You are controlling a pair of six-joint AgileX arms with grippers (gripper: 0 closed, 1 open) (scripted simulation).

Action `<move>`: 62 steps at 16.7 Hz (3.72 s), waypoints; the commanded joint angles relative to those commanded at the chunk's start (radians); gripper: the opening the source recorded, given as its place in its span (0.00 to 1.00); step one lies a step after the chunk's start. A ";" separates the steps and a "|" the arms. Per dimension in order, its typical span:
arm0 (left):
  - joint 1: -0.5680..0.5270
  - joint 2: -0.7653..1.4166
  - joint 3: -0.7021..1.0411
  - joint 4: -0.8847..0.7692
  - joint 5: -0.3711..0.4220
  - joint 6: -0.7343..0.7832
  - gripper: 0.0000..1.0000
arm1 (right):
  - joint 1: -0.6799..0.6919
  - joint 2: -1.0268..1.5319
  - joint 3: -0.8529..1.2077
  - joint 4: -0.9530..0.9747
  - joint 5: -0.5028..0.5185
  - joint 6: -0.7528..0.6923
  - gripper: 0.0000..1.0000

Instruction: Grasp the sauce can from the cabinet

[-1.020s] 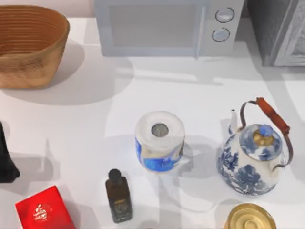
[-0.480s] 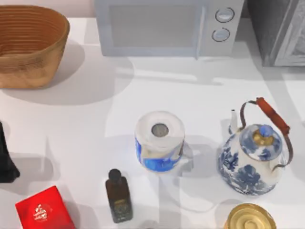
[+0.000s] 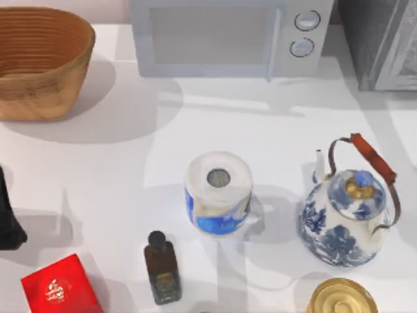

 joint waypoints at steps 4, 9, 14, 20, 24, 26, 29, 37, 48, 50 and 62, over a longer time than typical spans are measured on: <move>0.000 0.000 0.000 0.000 0.000 0.000 1.00 | 0.000 0.000 0.000 0.000 0.000 0.000 0.00; 0.000 0.000 0.000 0.000 0.000 0.000 1.00 | 0.000 0.000 0.000 0.000 0.000 0.000 0.00; 0.000 0.000 0.000 0.000 0.000 0.000 1.00 | 0.026 -0.074 -0.038 -0.044 0.015 0.002 0.00; 0.000 0.000 0.000 0.000 0.000 0.000 1.00 | 0.103 -0.380 -0.161 -0.211 0.088 0.003 0.00; 0.000 0.000 0.000 0.000 0.000 0.000 1.00 | 0.130 -0.479 -0.204 -0.277 0.120 0.003 0.00; 0.000 0.000 0.000 0.000 0.000 0.000 1.00 | 0.131 -0.480 -0.204 -0.278 0.120 0.003 0.00; 0.000 0.000 0.000 0.000 0.000 0.000 1.00 | 0.126 -0.480 -0.199 -0.275 0.118 0.005 0.00; 0.000 0.000 0.000 0.000 0.000 0.000 1.00 | 0.077 -0.751 -0.575 -0.132 0.072 0.002 0.00; 0.000 0.000 0.000 0.000 0.000 0.000 1.00 | -0.054 -1.504 -1.851 0.243 -0.079 -0.014 0.00; 0.000 0.000 0.000 0.000 0.000 0.000 1.00 | -0.077 -1.635 -2.038 0.310 -0.104 -0.016 0.00; 0.000 0.000 0.000 0.000 0.000 0.000 1.00 | -0.123 -1.910 -2.366 0.453 -0.156 -0.018 0.00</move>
